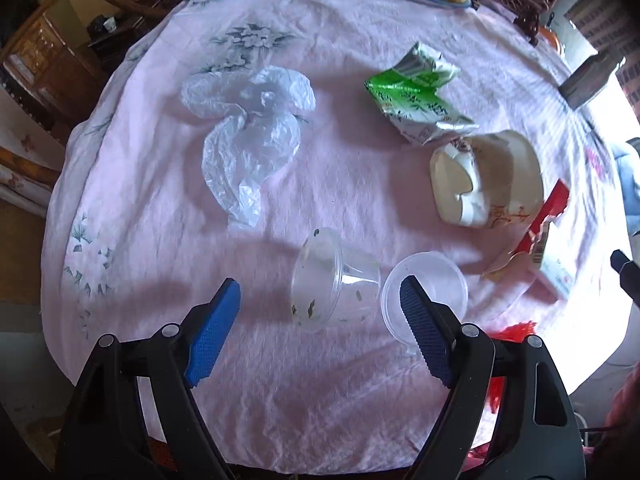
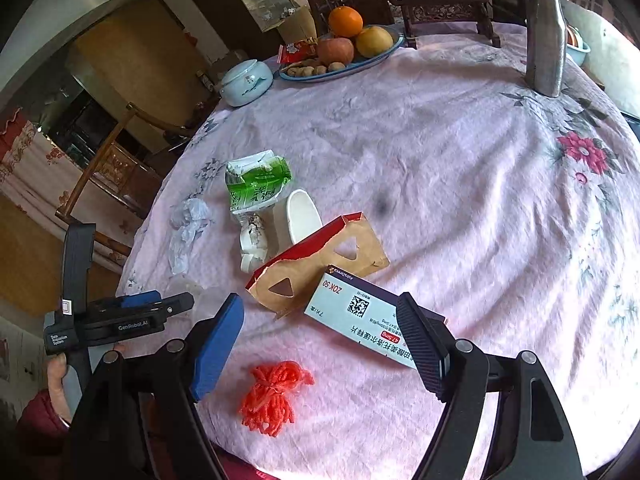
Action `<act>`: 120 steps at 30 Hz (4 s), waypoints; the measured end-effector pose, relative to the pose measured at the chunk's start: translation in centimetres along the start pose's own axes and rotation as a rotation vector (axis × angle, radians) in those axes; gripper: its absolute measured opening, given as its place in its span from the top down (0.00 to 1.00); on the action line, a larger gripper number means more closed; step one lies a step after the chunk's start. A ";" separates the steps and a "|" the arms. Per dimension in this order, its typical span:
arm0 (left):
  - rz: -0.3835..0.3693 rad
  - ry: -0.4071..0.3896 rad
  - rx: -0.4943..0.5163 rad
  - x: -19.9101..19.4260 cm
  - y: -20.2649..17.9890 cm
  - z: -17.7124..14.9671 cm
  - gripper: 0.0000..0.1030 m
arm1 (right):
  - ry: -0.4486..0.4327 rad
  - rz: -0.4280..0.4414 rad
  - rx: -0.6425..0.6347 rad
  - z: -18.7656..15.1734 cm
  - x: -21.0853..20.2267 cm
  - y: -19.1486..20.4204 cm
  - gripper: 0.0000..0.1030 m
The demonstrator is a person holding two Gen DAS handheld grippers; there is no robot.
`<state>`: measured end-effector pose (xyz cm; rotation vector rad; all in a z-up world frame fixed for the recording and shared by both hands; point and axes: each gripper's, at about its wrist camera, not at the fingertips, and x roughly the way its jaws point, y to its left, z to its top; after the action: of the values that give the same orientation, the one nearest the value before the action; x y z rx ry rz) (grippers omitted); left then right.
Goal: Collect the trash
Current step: 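Grasp the clear plastic cup with the left gripper while the right gripper grasps the white medicine box, then carry cup and medicine box to the red wastebasket and open both grippers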
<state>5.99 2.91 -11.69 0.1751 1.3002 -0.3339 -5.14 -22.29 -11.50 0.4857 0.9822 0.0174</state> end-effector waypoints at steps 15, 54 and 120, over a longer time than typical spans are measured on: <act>-0.026 -0.119 -0.090 -3.8 2.3 0.7 0.67 | 0.072 -0.059 -0.042 -0.5 1.8 -1.4 0.25; 0.114 -0.208 -0.447 -9.9 12.5 -8.4 0.67 | 0.042 0.186 -0.588 1.2 4.1 14.8 0.54; 0.272 -0.095 -1.439 -13.6 31.0 -45.9 0.28 | 0.576 0.656 -1.426 -25.5 9.0 51.3 0.42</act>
<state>-28.53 48.30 -12.50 -0.8622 1.1336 0.8397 -10.13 35.42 -9.74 -0.5843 1.0649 1.4126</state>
